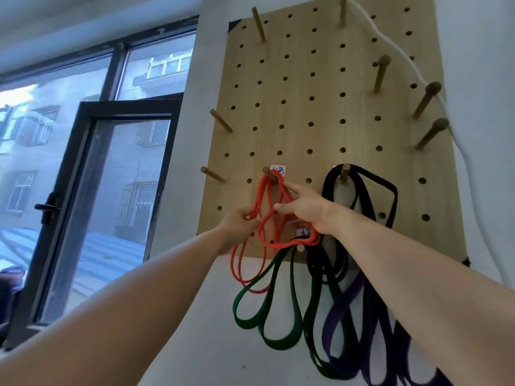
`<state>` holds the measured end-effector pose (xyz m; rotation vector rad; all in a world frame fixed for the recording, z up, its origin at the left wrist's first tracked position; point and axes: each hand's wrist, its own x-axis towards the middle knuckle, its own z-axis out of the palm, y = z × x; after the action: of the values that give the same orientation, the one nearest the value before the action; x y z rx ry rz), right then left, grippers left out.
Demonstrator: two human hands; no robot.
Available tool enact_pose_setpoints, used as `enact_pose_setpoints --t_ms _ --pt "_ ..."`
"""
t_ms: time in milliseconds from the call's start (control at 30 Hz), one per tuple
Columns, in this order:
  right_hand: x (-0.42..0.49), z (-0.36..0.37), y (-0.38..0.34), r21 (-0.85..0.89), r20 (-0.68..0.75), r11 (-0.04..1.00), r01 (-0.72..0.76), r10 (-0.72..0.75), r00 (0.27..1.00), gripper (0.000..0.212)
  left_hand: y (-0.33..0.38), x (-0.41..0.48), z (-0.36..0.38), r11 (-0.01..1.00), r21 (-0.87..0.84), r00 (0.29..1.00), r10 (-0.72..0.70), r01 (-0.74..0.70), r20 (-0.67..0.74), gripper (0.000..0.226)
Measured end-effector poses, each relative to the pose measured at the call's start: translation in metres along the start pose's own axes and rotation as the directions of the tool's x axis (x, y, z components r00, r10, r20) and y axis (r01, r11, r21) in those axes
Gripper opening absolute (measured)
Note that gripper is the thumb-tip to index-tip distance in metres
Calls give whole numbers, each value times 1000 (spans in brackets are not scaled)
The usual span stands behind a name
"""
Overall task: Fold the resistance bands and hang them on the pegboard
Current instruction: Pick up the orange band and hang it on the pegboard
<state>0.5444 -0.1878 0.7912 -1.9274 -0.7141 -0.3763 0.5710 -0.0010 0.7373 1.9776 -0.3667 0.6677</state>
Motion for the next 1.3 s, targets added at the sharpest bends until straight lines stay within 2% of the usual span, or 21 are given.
enact_pose_setpoints --t_ms 100,167,333,433,533,600,667,767,900,1033,1100,1167,1200,1300 --pt "-9 -3 4 -40 33 999 31 -30 999 82 3 -16 1 998 9 998 55 -55 -32 47" --pt "-18 -3 6 -17 36 999 41 -40 999 84 4 -30 2 992 53 990 120 -116 -74 52" --pt "-30 -12 2 225 8 974 9 -11 1000 40 13 -65 14 944 140 944 314 -298 -104 47" --pt "-32 -20 -4 317 1 948 -13 14 1000 32 22 -76 24 884 199 903 429 -424 19 39" --pt "-40 -25 -11 365 45 930 -51 37 998 32 27 -81 29 894 230 920 353 -385 170 36" --pt "-46 -26 -10 360 107 930 -77 41 993 32 28 -82 29 851 357 920 325 -385 217 37" --pt "-49 -28 -8 343 118 936 -76 37 992 32 26 -81 28 818 437 925 303 -375 227 35" --pt "-50 -31 -5 316 106 947 -65 33 994 33 22 -81 23 810 464 932 283 -358 226 30" --pt "-54 -29 -3 296 133 954 -57 18 991 41 20 -84 22 706 590 920 305 -392 245 15" --pt "-59 -23 1 85 84 996 -12 5 996 45 8 -89 29 694 592 912 323 -409 251 23" --pt "-59 -22 8 -137 37 989 61 -56 998 50 -2 -92 25 624 651 895 388 -432 222 19" --pt "-60 -21 15 -410 39 901 142 -139 990 48 -15 -95 15 501 745 860 473 -440 190 18" --pt "-60 -20 18 -493 58 856 159 -150 987 45 -22 -95 10 443 788 844 507 -427 172 21" --pt "-64 -15 25 -580 105 800 155 -115 988 41 -47 -93 -2 395 862 856 511 -316 80 28"
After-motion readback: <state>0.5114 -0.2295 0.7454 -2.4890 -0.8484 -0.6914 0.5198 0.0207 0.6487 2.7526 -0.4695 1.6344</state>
